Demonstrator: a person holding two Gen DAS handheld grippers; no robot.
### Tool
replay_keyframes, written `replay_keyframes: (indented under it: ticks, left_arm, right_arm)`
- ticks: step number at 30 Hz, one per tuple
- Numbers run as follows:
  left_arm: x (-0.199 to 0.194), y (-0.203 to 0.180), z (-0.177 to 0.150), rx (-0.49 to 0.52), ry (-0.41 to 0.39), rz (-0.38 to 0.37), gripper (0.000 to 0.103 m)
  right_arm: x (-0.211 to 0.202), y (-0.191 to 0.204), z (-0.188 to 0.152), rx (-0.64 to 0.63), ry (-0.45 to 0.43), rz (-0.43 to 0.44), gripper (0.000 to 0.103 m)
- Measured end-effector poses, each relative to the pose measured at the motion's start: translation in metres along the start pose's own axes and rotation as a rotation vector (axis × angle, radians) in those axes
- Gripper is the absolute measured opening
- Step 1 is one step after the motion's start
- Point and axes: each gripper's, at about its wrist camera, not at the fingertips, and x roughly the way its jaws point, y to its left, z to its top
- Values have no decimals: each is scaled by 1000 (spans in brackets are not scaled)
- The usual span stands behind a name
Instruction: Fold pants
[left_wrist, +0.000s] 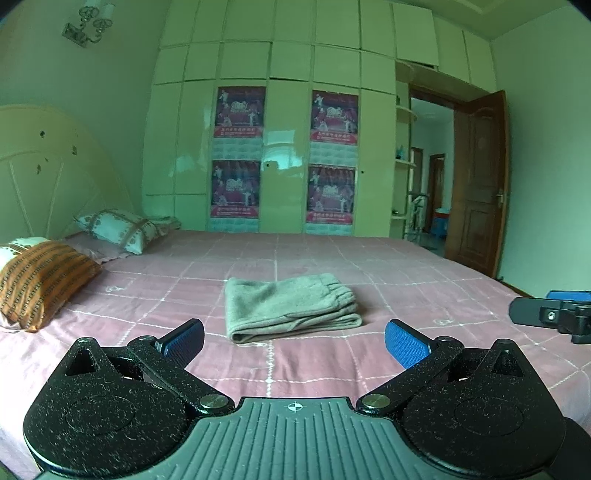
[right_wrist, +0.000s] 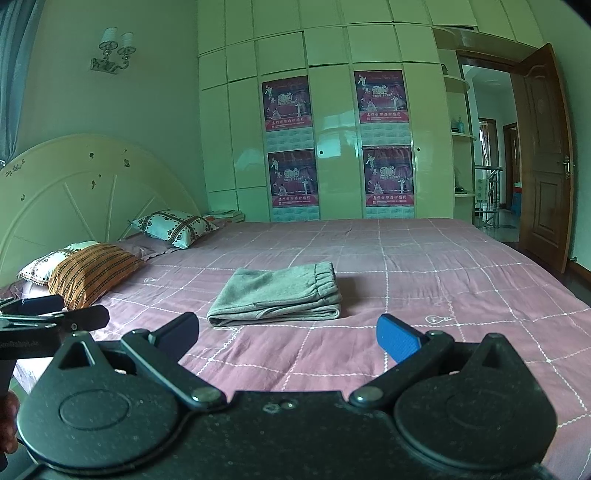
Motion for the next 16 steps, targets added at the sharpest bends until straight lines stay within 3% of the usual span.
replay_keyframes:
  ticks: [16]
  left_arm:
    - [-3, 3, 0, -18, -11, -15, 103]
  right_arm:
    - [0, -3, 0, -6, 1, 11, 97]
